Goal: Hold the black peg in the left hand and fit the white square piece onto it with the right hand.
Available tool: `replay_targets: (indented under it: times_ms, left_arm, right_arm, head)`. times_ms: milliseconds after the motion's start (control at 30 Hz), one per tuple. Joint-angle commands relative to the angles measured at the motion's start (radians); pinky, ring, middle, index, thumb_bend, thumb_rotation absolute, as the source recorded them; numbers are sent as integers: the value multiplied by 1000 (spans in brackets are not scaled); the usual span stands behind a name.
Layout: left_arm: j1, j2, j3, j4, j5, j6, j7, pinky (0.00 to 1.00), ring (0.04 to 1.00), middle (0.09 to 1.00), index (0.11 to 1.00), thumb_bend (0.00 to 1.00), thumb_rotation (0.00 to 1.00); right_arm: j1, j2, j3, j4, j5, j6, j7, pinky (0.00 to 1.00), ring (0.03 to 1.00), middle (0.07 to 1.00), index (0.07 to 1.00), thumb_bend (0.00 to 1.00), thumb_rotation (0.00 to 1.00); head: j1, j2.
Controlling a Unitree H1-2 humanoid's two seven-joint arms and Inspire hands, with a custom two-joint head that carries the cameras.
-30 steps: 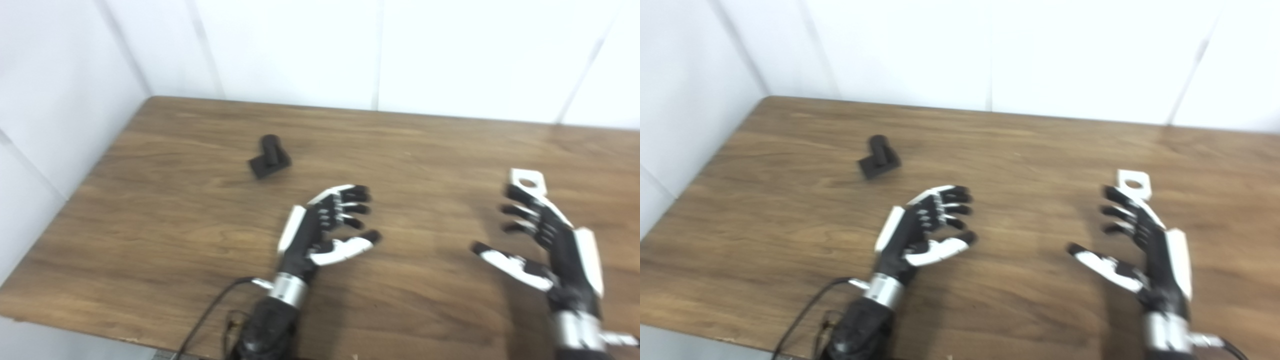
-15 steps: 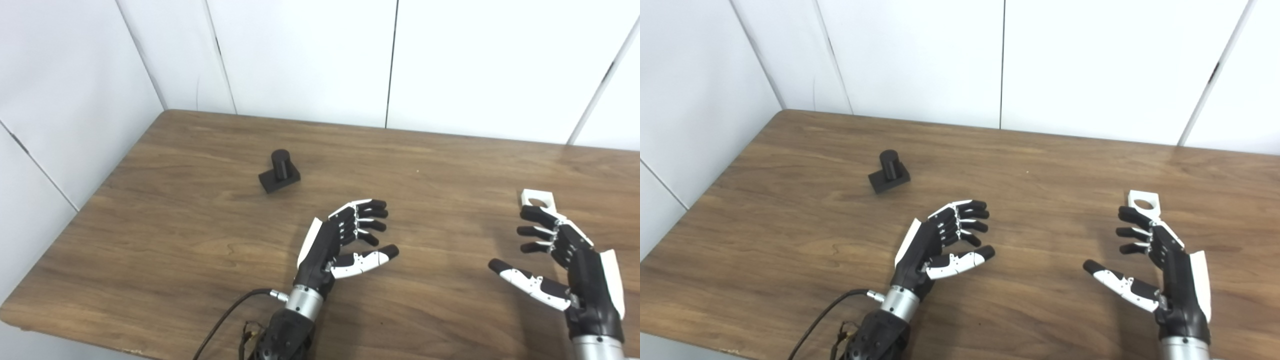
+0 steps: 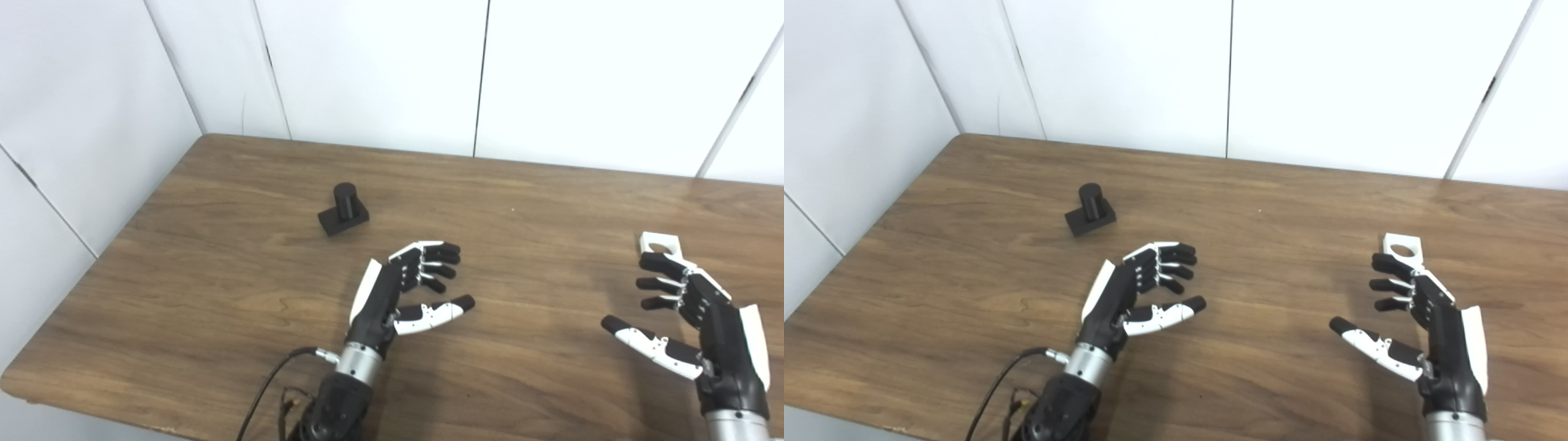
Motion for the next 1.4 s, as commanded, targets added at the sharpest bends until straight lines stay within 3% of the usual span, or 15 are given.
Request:
replay_targets:
  times_ms: [0, 133, 400, 800, 1167, 1367]
  left_arm:
    - [-42, 13, 2, -44, 74, -7, 32, 499, 611, 670, 638, 672, 104]
    - [-64, 48, -2, -68, 199, 50, 43, 519, 667, 709, 635, 705, 130]
    - [-97, 89, 11, -134, 291, 134, 32, 570, 703, 740, 636, 717, 149]
    - [-159, 169, 51, -161, 441, 179, 52, 590, 721, 756, 639, 686, 162]
    - [-222, 248, 41, -116, 627, 211, 59, 577, 737, 788, 659, 698, 262]
    - [-271, 309, 37, -92, 682, 231, 21, 601, 782, 830, 690, 719, 386]
  right_arm:
    - [7, -6, -1, -41, 0, -14, -1, 542, 664, 734, 714, 675, 0]
    - [8, -6, -2, -48, 0, -7, 1, 542, 663, 734, 715, 668, 0]
    - [3, -6, 1, -57, -2, 16, 4, 548, 667, 734, 715, 662, 0]
    - [1, -3, 1, -48, -7, 12, -1, 559, 674, 739, 717, 652, 0]
    - [5, -5, -7, -51, 1, 15, 0, 549, 668, 738, 715, 649, 0]
    - [9, -1, -9, -61, 9, 27, 3, 543, 660, 732, 711, 647, 0]
  head:
    - [0, 0]
    - [1, -1]
    - [1, -2]
    - [8, -10]
    - [14, -10]
    - [17, -10]
